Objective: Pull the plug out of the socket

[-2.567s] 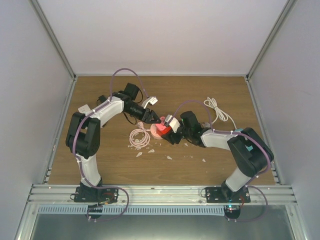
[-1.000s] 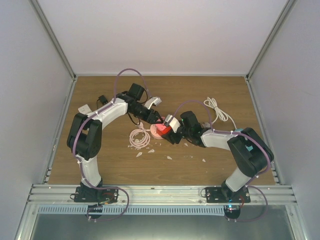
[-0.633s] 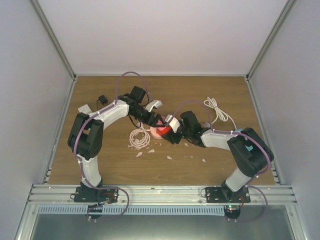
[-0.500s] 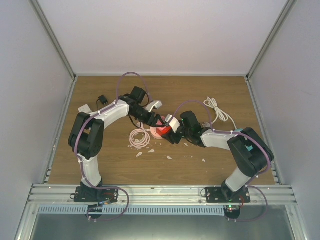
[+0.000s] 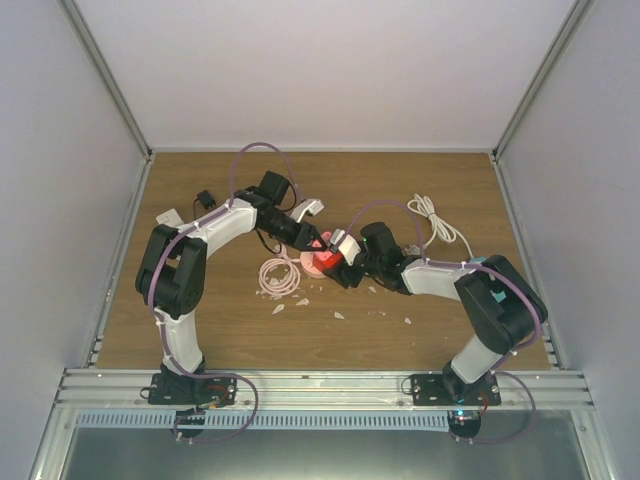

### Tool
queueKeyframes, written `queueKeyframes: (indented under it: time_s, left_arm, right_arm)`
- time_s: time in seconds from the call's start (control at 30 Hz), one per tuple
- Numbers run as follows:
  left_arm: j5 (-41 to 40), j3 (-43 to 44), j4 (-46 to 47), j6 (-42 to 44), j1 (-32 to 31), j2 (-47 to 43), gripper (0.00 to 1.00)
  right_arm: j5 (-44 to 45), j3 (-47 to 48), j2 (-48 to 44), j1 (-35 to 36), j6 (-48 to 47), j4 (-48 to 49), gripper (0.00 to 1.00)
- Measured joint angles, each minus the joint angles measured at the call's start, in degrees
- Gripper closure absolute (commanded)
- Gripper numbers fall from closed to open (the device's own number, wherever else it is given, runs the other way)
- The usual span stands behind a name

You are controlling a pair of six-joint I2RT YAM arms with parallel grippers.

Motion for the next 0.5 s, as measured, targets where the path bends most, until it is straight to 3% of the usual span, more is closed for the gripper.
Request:
queueKeyframes:
  time_s: [0.5]
  left_arm:
    - [4.61,0.0,-0.07,-2.14,0.83,-0.17,0.98]
  right_arm:
    - [0.76,-0.02,0.0,0.04,-0.02,1.07,0.47]
